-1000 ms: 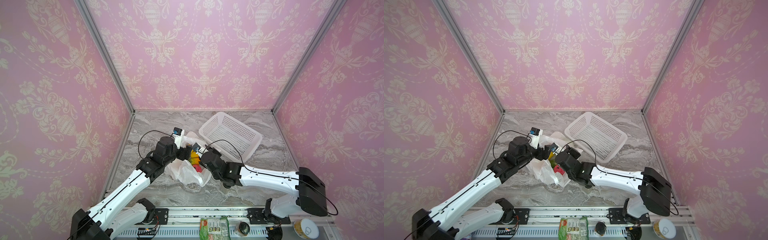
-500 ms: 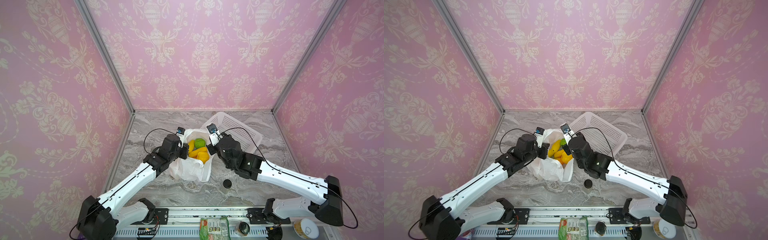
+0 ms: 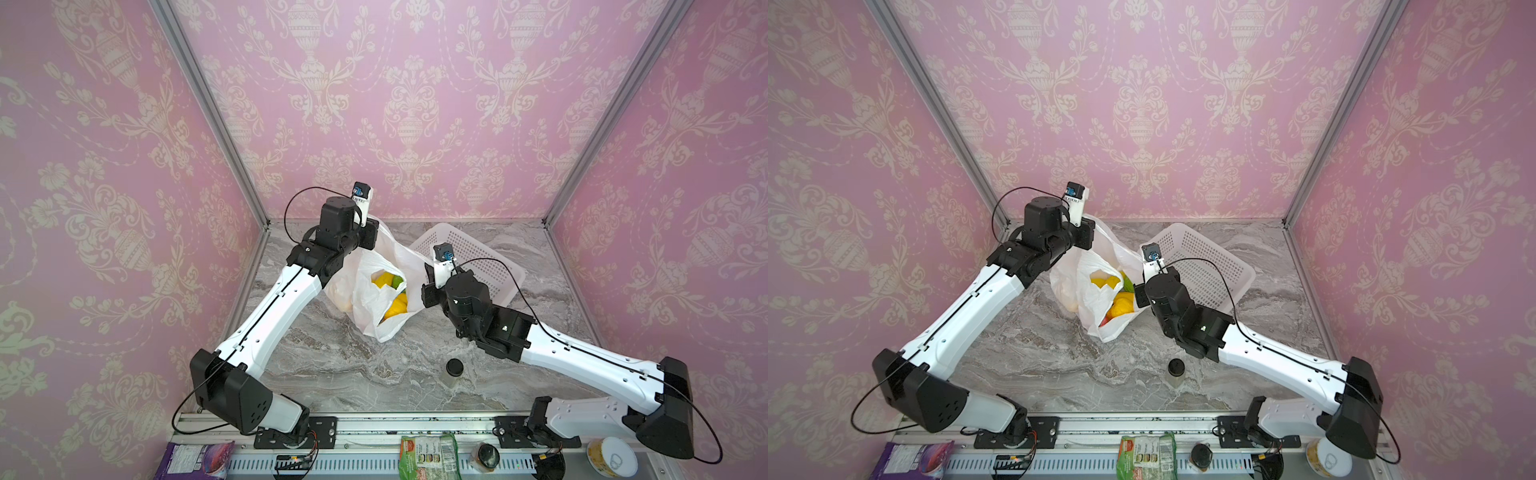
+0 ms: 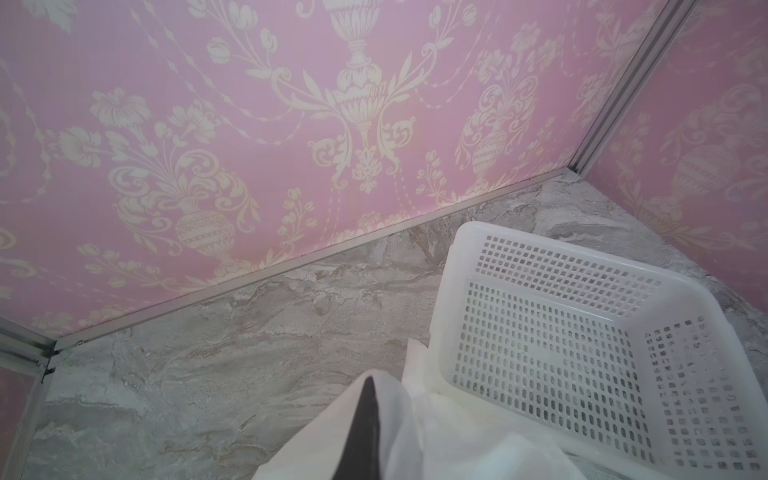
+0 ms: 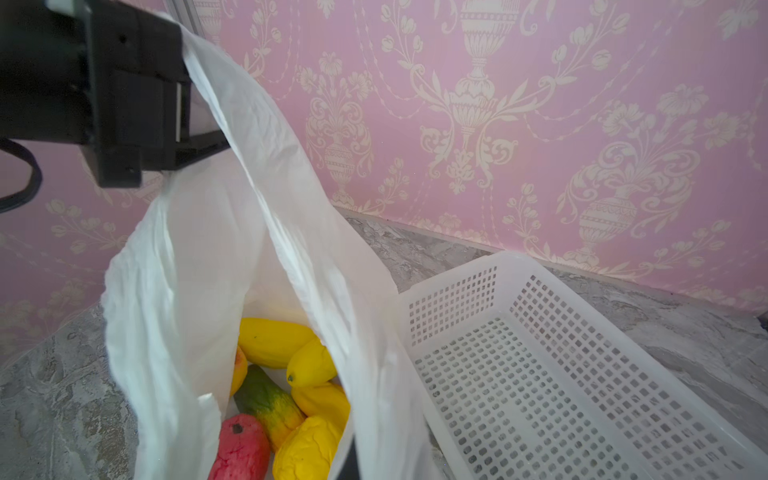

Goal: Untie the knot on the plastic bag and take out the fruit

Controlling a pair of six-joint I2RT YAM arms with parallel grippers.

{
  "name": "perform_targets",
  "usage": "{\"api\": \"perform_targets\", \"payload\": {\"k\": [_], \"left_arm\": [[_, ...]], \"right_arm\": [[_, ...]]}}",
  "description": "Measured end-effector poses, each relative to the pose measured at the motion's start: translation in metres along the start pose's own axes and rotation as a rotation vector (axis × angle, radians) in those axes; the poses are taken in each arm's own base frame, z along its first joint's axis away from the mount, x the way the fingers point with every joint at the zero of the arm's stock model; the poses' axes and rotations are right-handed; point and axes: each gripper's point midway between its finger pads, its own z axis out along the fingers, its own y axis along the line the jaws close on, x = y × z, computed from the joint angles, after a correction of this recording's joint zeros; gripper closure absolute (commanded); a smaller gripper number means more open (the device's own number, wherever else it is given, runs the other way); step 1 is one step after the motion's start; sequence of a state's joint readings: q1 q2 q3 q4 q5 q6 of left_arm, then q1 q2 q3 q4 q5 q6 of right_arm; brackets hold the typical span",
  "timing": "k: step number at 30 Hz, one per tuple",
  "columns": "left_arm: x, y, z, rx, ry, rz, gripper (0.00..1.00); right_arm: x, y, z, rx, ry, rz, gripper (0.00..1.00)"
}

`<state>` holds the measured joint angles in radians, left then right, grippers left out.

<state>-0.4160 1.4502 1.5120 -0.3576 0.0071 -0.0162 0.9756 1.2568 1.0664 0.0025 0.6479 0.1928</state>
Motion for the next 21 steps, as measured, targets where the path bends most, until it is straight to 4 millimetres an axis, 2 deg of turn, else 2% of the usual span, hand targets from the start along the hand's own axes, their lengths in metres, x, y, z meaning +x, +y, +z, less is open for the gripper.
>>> {"api": "perform_targets", "payload": {"k": [2, 5, 6, 9, 10, 13, 15, 18, 21], "left_arm": [[0.002, -0.006, -0.009, 0.034, -0.006, 0.001, 1.0], [0.033, -0.015, -0.03, 0.092, 0.016, -0.008, 1.0], [0.049, -0.018, -0.037, 0.11, 0.029, -0.021, 0.99], [0.101, -0.025, -0.049, 0.149, 0.071, -0.066, 1.0], [0.12, -0.026, -0.049, 0.155, 0.099, -0.086, 1.0], [0.161, -0.027, -0.04, 0.156, 0.187, -0.128, 1.0], [0.175, -0.028, -0.036, 0.156, 0.216, -0.148, 1.0], [0.176, -0.032, -0.036, 0.181, 0.211, -0.168, 1.0], [0.174, -0.034, -0.035, 0.196, 0.195, -0.17, 1.0]], "right_arm": [[0.004, -0.001, 0.001, 0.009, 0.006, 0.024, 0.98], [0.015, -0.005, 0.003, 0.031, 0.021, 0.035, 0.91], [0.02, -0.007, 0.004, 0.039, 0.029, 0.037, 0.88], [0.032, -0.016, 0.008, 0.07, 0.049, 0.045, 0.69], [0.034, -0.018, 0.01, 0.08, 0.054, 0.047, 0.63], [0.042, -0.027, 0.015, 0.125, 0.073, 0.043, 0.43], [0.049, -0.03, 0.015, 0.14, 0.096, 0.03, 0.34], [0.054, -0.025, 0.009, 0.122, 0.118, -0.015, 0.21], [0.049, 0.001, -0.019, 0.019, 0.1, -0.099, 0.15]]}}
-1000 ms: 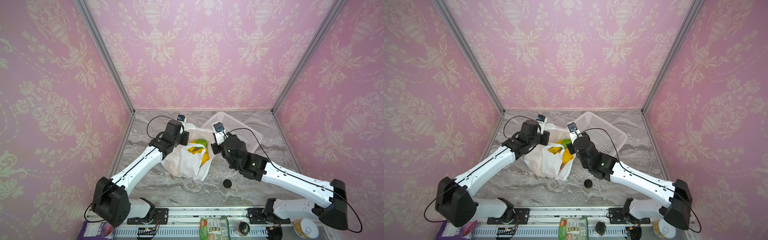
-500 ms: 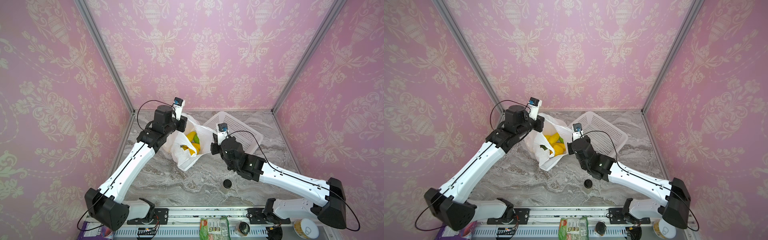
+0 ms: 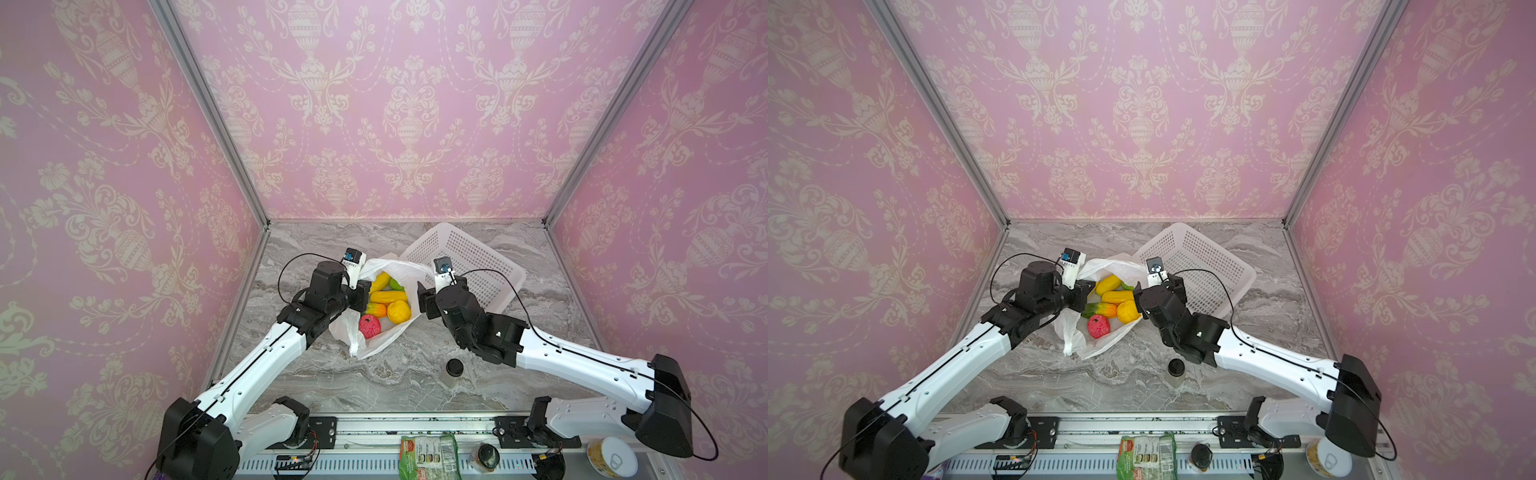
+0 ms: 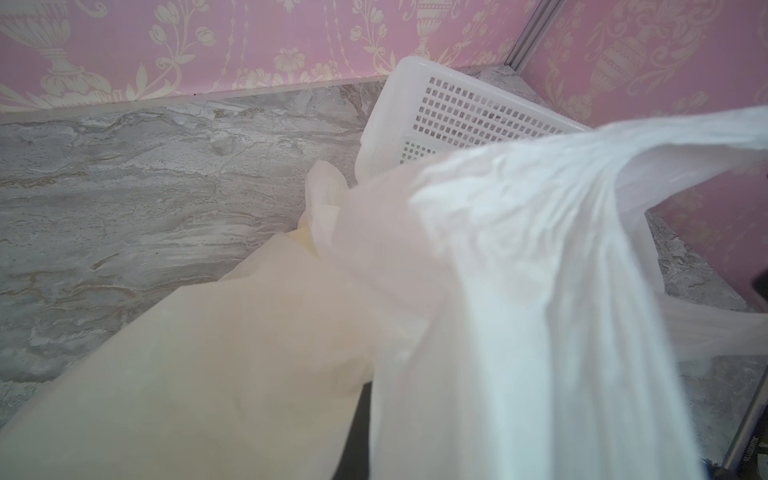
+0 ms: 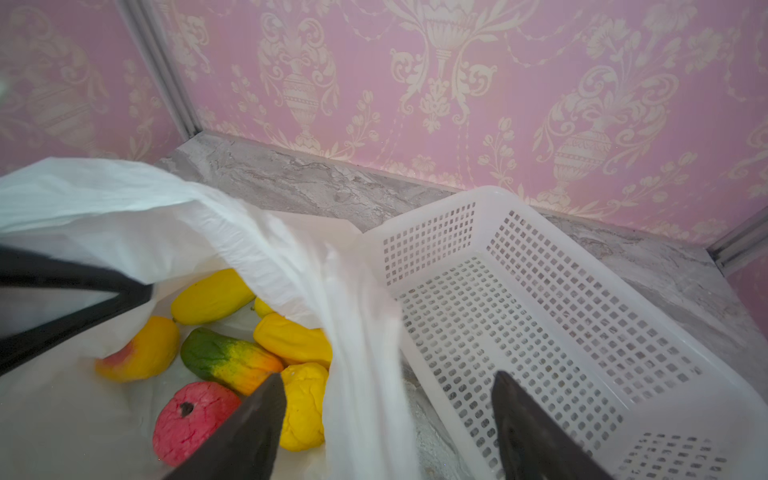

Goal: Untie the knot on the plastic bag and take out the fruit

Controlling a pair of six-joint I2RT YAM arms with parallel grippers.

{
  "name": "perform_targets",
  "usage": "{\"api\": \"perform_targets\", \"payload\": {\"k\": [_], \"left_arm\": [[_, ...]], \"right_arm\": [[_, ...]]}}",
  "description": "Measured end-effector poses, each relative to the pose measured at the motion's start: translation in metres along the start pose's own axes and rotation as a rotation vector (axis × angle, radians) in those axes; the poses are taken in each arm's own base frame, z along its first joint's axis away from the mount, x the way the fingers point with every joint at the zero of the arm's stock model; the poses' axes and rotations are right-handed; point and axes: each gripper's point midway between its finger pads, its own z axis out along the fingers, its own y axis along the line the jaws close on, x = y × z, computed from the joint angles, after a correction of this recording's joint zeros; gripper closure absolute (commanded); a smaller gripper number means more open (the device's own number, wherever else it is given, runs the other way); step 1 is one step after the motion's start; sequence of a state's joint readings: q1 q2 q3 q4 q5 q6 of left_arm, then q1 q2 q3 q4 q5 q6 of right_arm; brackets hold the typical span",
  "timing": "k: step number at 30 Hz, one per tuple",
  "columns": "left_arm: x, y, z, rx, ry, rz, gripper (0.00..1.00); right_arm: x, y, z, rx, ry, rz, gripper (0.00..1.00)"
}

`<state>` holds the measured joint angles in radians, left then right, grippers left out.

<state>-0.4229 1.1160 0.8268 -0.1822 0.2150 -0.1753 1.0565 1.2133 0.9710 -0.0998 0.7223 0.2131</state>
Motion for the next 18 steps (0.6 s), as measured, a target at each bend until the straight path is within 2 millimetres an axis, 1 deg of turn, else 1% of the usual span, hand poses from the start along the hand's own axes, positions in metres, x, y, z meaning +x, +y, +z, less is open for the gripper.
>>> {"api": "perform_targets", "payload": {"k": [2, 4, 6, 8, 9, 11, 12, 14, 15, 17, 18], "left_arm": [[0.003, 0.001, 0.001, 0.0, 0.001, -0.004, 1.0], [0.006, 0.001, 0.002, -0.002, 0.008, -0.008, 1.0], [0.006, 0.002, 0.003, -0.006, 0.01, -0.009, 1.0], [0.006, 0.005, 0.003, -0.018, 0.01, -0.013, 1.0], [0.006, 0.006, 0.003, -0.024, 0.008, -0.015, 1.0], [0.008, 0.008, 0.002, -0.039, 0.004, -0.025, 1.0], [0.009, 0.01, 0.001, -0.045, 0.004, -0.028, 1.0], [0.012, 0.011, -0.002, -0.052, 0.0, -0.031, 1.0], [0.012, 0.012, -0.004, -0.059, -0.006, -0.033, 1.0], [0.009, 0.013, -0.007, -0.067, -0.019, -0.034, 1.0], [0.008, 0.013, -0.008, -0.07, -0.026, -0.034, 1.0]], "right_arm": [[-0.01, 0.022, -0.03, -0.102, -0.047, -0.05, 0.17], [-0.022, 0.042, -0.062, -0.212, -0.104, -0.085, 0.25], [-0.029, 0.057, -0.079, -0.287, -0.144, -0.112, 0.3], [-0.028, 0.074, -0.083, -0.343, -0.157, -0.141, 0.35], [-0.023, 0.084, -0.08, -0.36, -0.151, -0.158, 0.39], [-0.009, 0.102, -0.067, -0.375, -0.125, -0.196, 0.45], [0.006, 0.114, -0.057, -0.378, -0.095, -0.226, 0.47], [0.038, 0.134, -0.036, -0.373, -0.033, -0.29, 0.47], [0.054, 0.141, -0.026, -0.366, 0.0, -0.322, 0.45], [0.081, 0.149, -0.01, -0.359, 0.056, -0.353, 0.44], [0.091, 0.151, -0.003, -0.358, 0.079, -0.353, 0.44]]}}
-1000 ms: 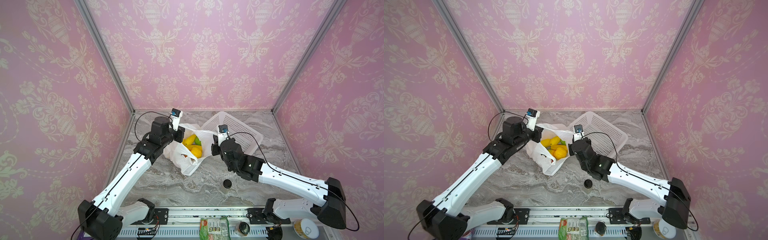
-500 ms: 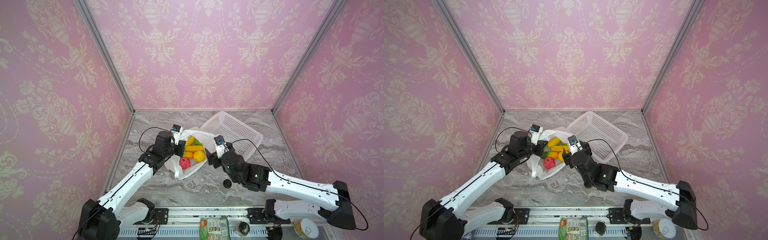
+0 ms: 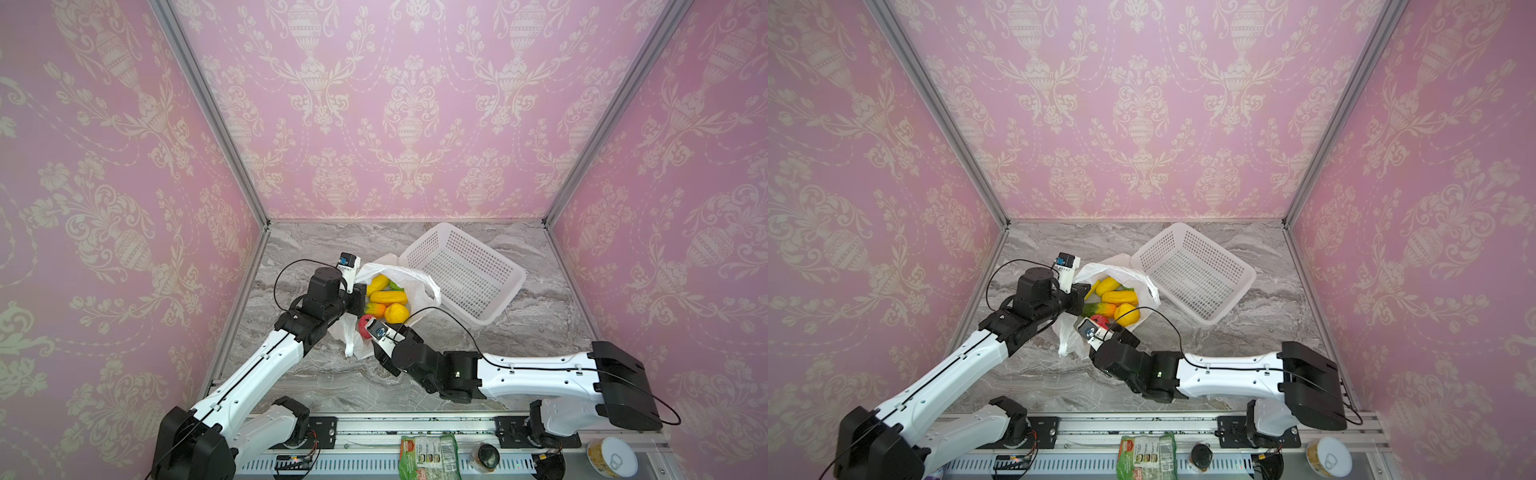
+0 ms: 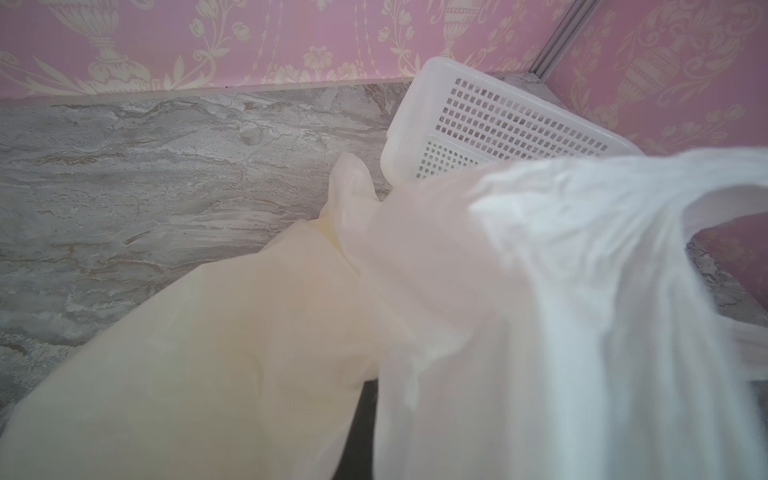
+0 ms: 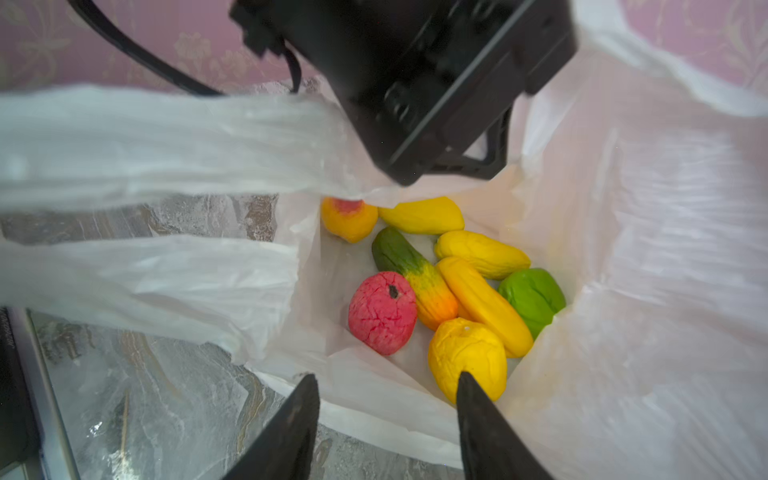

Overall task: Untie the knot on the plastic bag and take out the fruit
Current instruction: 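Grasp the pink peach inside the bag with the right gripper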

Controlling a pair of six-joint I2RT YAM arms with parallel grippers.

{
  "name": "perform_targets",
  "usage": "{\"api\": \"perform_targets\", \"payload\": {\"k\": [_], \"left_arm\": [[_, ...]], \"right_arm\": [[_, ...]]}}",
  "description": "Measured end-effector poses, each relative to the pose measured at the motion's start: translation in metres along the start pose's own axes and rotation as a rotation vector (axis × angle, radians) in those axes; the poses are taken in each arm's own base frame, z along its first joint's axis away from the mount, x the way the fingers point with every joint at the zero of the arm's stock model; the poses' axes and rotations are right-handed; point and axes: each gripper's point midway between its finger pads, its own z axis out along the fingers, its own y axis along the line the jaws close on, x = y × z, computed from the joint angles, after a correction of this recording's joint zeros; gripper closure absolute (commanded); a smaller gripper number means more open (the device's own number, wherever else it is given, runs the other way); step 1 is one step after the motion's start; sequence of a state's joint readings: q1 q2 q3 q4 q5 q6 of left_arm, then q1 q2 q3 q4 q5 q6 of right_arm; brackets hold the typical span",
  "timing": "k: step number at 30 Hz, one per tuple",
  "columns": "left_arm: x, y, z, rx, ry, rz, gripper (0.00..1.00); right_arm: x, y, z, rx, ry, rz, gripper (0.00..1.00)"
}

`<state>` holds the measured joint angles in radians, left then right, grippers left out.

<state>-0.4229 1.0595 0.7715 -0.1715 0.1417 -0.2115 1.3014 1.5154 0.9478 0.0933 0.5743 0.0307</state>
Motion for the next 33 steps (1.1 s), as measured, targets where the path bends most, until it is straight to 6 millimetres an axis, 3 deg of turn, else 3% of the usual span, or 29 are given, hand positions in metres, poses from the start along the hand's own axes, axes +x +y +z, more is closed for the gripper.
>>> {"api": "perform_targets", "payload": {"k": [7, 11, 13, 17, 21, 26, 31, 33], "left_arm": [[-0.003, 0.003, -0.005, -0.016, -0.025, 0.002, 1.0], [-0.003, 0.004, -0.005, -0.022, -0.026, 0.002, 1.0], [-0.003, 0.004, -0.005, -0.023, -0.026, 0.002, 1.0], [-0.003, 0.005, -0.007, -0.031, -0.034, 0.003, 1.0], [-0.007, 0.005, -0.011, -0.033, -0.056, 0.004, 1.0], [-0.013, 0.005, -0.02, -0.036, -0.1, 0.007, 1.0], [-0.008, 0.008, -0.023, -0.047, -0.106, 0.008, 1.0], [-0.007, 0.007, -0.022, -0.045, -0.107, 0.008, 1.0]], "right_arm": [[0.01, -0.032, 0.035, 0.051, 0.015, 0.158, 0.43], [0.029, -0.038, 0.059, 0.055, 0.063, 0.216, 0.45], [0.038, -0.038, 0.071, 0.048, 0.091, 0.233, 0.4], [0.05, -0.033, 0.086, 0.017, 0.132, 0.252, 0.21], [0.045, -0.019, 0.1, -0.037, 0.153, 0.259, 0.14], [0.035, -0.008, 0.124, -0.06, 0.173, 0.27, 0.11], [0.054, -0.003, 0.145, -0.051, 0.251, 0.254, 0.16], [0.062, -0.001, 0.15, -0.047, 0.277, 0.247, 0.22]]}}
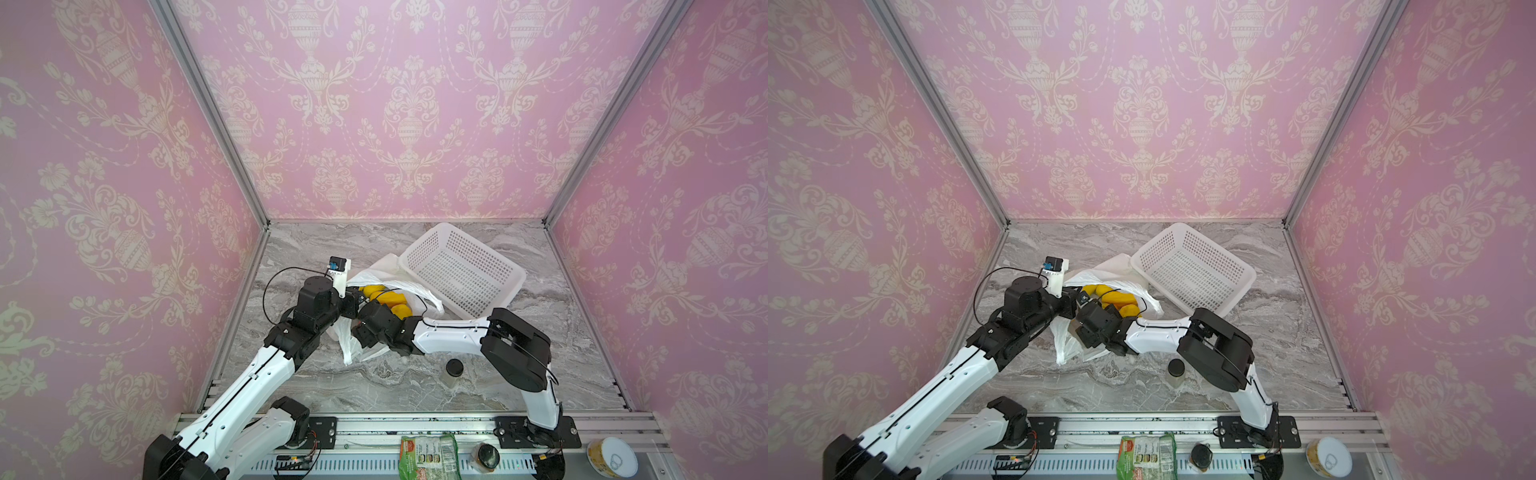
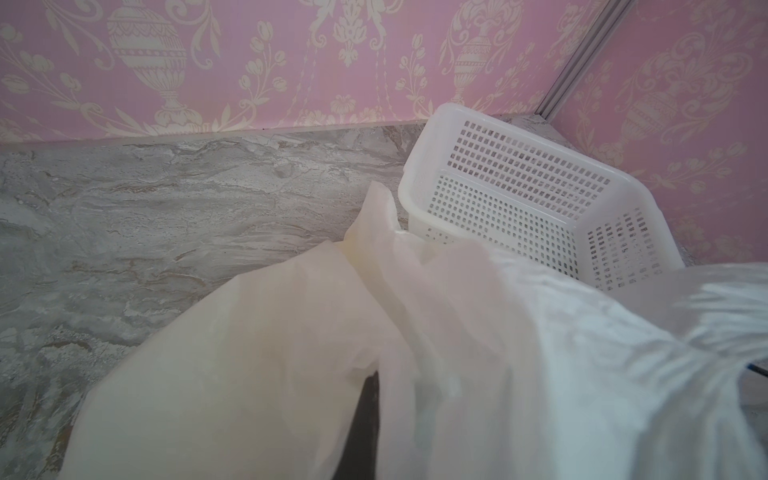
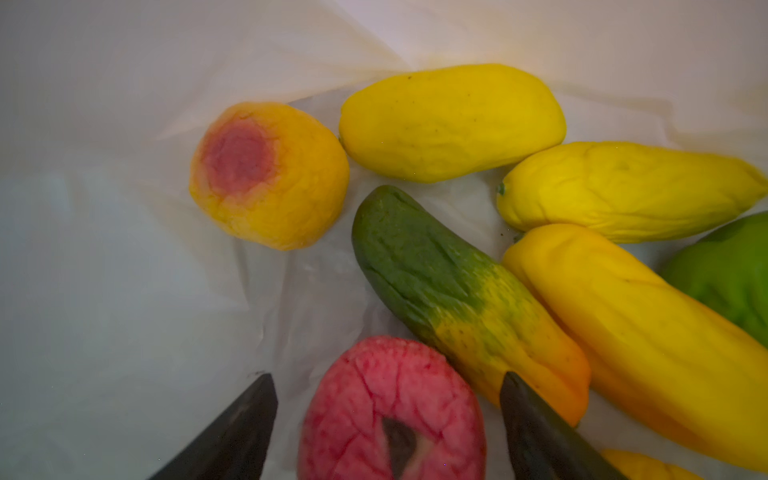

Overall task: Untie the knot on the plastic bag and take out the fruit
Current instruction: 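Grasp the pink peach inside the bag with the right gripper, then lift the pink peach out and carry it over the white basket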

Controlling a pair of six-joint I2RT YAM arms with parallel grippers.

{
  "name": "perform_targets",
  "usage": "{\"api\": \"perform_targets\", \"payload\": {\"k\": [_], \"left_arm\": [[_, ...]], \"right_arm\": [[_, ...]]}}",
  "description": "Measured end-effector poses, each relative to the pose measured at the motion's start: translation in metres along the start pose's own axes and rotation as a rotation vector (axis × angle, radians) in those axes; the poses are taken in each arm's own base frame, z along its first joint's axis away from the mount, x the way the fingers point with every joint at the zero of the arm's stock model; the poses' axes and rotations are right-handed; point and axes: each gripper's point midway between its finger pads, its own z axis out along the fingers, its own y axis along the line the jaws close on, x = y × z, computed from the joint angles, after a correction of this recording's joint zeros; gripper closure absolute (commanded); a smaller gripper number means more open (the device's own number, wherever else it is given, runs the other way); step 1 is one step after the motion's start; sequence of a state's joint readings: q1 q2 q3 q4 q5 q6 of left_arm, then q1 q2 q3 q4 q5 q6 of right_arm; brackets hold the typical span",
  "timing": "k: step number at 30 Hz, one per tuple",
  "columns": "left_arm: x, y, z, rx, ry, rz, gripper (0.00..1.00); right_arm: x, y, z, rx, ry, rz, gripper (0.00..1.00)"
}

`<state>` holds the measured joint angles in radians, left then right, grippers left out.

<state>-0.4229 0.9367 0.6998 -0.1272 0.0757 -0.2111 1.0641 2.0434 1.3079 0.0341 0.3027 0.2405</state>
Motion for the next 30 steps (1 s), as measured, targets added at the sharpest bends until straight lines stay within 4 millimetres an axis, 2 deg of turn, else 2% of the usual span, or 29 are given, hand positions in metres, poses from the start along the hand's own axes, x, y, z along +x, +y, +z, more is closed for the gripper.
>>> {"api": "perform_targets", "payload": {"k": [5, 10, 13, 19, 23, 27, 30], "left_arm": [[0.001, 0.0, 0.001, -0.001, 0.004, 0.0, 1.0], [0.001, 0.001, 0.002, -0.005, 0.002, 0.0, 0.99], [0.001, 0.002, 0.002, -0.008, 0.001, 0.0, 1.0], [0.0, 0.003, 0.002, -0.016, -0.001, 0.0, 0.99], [0.0, 0.004, 0.002, -0.023, -0.001, -0.001, 0.99], [0.003, 0.007, 0.005, -0.037, 0.008, -0.001, 0.99], [0.002, 0.007, 0.005, -0.04, 0.007, -0.001, 0.99]], "right_arm": [[0.006, 0.001, 0.002, -0.005, 0.023, -0.005, 0.43], [0.005, 0.002, -0.001, -0.015, 0.019, -0.006, 0.52], [0.003, -0.002, -0.014, -0.021, -0.002, 0.0, 0.57], [-0.012, -0.012, -0.068, -0.033, -0.111, 0.007, 0.62], [-0.033, -0.006, -0.11, -0.035, -0.232, -0.035, 0.65], [-0.045, 0.005, -0.155, -0.071, -0.34, -0.074, 0.68], [-0.052, -0.003, -0.191, -0.088, -0.426, -0.066, 0.68]]}}
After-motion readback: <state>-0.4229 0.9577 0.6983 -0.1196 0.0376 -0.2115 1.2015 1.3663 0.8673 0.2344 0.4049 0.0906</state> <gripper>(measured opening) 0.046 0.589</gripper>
